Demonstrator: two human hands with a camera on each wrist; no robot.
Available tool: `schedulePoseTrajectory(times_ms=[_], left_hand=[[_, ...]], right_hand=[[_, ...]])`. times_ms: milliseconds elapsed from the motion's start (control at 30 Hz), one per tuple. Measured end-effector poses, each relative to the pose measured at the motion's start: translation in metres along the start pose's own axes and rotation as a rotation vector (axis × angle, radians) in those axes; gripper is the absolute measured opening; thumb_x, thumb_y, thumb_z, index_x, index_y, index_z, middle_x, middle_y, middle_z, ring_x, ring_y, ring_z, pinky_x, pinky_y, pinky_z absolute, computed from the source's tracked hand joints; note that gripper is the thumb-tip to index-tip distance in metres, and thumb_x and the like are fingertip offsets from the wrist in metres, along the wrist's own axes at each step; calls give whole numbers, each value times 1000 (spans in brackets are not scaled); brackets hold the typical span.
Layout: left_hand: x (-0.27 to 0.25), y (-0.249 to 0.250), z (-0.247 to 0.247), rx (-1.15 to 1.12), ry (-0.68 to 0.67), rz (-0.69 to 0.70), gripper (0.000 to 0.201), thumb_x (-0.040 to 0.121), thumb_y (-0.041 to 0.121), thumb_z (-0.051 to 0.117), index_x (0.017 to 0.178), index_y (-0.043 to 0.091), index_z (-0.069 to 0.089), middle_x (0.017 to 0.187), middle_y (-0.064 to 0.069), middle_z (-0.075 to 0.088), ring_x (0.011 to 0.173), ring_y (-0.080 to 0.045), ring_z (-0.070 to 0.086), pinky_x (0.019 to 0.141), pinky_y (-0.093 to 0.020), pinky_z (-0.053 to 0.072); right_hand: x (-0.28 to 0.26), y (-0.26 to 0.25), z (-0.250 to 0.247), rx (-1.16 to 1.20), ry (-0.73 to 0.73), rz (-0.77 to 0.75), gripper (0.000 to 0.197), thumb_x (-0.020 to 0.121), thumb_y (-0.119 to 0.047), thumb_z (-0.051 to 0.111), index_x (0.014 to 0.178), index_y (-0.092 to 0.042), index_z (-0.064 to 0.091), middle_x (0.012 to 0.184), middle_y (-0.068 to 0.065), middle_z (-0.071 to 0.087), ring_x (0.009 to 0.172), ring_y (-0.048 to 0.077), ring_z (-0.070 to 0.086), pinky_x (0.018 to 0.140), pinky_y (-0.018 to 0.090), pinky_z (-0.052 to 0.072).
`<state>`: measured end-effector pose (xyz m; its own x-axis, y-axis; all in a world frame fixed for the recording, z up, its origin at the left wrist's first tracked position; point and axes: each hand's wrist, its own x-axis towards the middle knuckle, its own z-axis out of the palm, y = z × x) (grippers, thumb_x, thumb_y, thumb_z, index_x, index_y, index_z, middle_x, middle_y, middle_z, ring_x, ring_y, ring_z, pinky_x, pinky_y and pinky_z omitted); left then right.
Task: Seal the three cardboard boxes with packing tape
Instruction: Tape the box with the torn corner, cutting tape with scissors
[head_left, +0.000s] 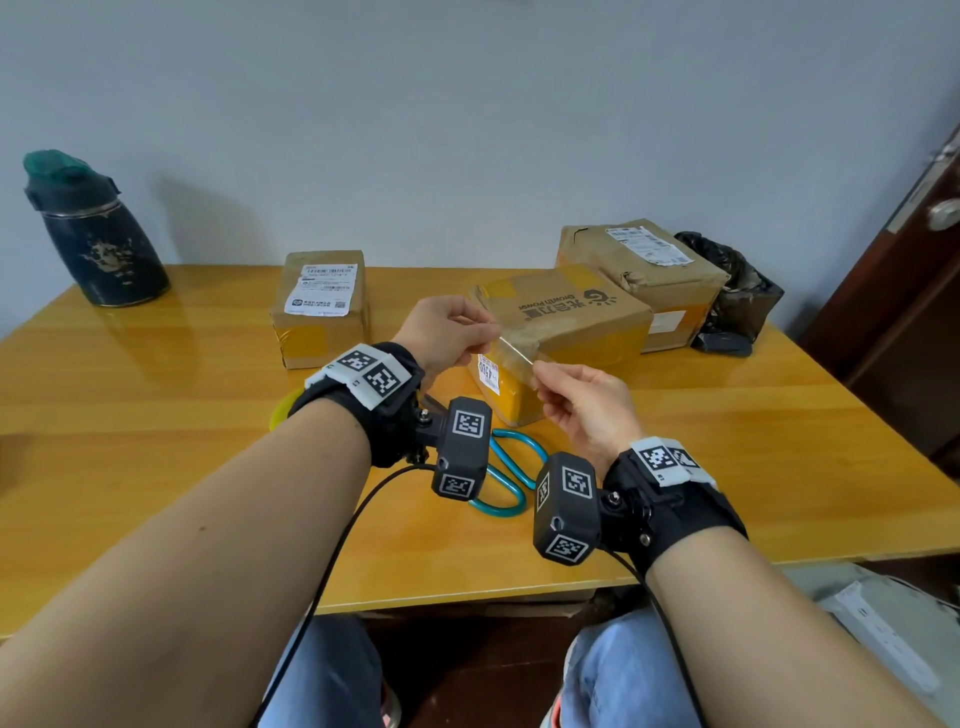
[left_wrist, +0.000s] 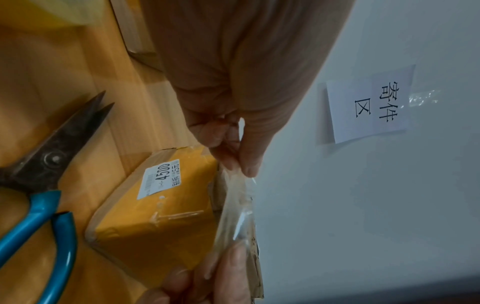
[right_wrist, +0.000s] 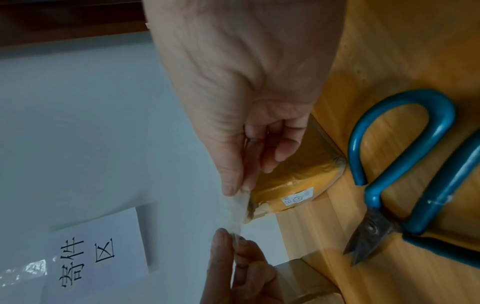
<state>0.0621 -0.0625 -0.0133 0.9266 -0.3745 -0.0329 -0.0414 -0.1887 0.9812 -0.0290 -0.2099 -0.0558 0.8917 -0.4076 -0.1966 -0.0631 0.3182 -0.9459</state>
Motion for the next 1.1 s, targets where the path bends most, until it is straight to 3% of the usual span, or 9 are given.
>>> schedulePoseTrajectory(times_ms=[467,633,1100], left_hand=[[17,-4,9,-20,67,17,7,87,8,68,82,8,63,64,0,57,49,-5,49,49,-15,44],[22,-6,10,-37,51,6,6,85,9,71,81,10,65,63,1,59,53,-7,50,56,-18,47],[26,-8,11,-127,92,10,8,82,6,73,81,10,67,68,-1,61,55,-7,52,57,-19,48]], right_hand=[[13,4,0,76,-36,-17,6,84,-4,68,80,-9,66,73,4,68,69,13,59,65,23,48],[16,5,-2,92,-63,-12,8,83,-3,68,79,-9,65,71,3,67,68,12,60,66,23,49],[19,6,1,125,-86,-33,9,82,-1,68,78,-8,63,71,4,66,66,12,59,67,21,50]])
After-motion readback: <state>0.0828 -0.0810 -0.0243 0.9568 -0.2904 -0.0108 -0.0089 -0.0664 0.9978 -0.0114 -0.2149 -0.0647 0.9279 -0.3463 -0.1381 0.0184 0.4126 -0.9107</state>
